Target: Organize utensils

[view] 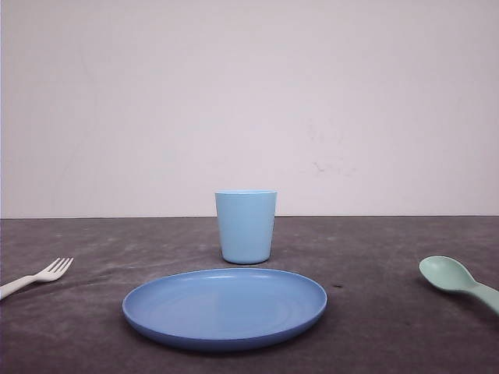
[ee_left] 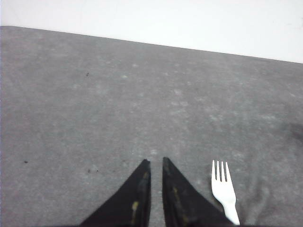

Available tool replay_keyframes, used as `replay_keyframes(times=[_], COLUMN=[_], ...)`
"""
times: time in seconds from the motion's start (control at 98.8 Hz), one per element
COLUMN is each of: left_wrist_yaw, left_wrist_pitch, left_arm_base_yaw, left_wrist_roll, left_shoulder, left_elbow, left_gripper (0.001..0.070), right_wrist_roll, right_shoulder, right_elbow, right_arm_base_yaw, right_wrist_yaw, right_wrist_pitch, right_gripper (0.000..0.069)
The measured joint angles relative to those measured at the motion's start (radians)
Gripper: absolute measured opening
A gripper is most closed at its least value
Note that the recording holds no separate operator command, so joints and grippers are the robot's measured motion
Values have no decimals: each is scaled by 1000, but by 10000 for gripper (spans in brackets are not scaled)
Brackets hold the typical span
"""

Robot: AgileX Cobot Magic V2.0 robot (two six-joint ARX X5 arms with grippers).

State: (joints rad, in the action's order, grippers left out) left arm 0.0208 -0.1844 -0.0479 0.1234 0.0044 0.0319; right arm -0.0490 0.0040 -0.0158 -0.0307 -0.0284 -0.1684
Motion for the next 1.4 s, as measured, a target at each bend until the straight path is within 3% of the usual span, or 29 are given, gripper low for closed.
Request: replay_keyframes(times=[1.133,1.396], left_wrist_yaw=[0,0], left_wrist_pitch=[0,1], left_arm_base_yaw=[0,0], left_wrist_roll=[0,0], left_shoulder=[0,0], left_elbow=[0,0], left_gripper=[19,19], right_wrist_roll=[-13,-72], right_shoulder=[0,0], right_elbow=[0,0], right_arm_base_yaw=[0,0], right_wrist_yaw=[-6,-100], right_wrist_pitch=[0,5], right_gripper=[4,4])
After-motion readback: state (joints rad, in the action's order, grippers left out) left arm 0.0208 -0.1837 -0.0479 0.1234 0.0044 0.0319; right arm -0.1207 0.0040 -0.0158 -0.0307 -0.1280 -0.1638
